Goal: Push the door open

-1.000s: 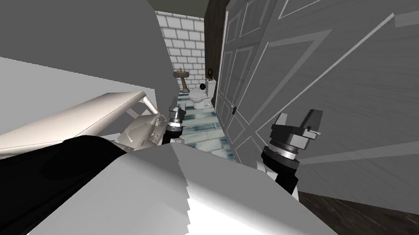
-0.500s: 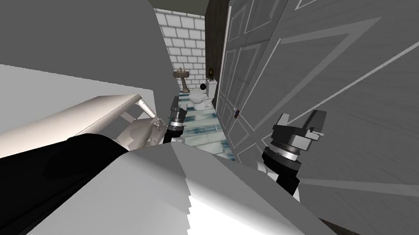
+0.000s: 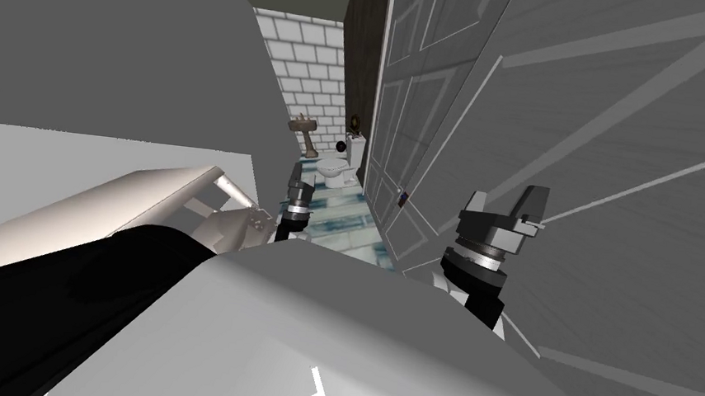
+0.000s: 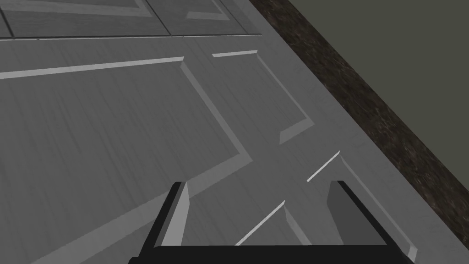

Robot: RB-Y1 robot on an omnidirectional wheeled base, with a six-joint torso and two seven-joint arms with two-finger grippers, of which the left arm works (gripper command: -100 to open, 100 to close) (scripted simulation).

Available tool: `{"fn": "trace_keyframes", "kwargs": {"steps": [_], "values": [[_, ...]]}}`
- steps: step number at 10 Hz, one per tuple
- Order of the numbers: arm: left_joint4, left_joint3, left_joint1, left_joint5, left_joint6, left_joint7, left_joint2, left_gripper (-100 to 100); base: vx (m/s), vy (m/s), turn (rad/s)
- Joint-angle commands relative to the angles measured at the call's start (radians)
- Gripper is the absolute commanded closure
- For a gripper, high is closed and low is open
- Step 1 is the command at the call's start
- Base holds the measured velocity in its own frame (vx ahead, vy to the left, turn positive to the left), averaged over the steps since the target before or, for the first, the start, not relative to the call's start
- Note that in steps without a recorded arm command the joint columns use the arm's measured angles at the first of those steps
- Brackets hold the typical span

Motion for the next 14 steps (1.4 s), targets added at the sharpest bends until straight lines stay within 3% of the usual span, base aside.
{"fn": "trace_keyframes", "kwargs": {"steps": [1,11,14], "values": [[0.004,0.0,-0.001,-0.001,0.0,-0.008,0.003,-100,0.199,0.08,-0.011],[0.049,0.004,-0.016,-0.007,-0.009,-0.104,0.029,-100,0.168,0.107,-0.031],[0.076,0.006,-0.025,-0.011,-0.015,-0.16,0.041,-100,0.158,0.129,-0.06]]}}
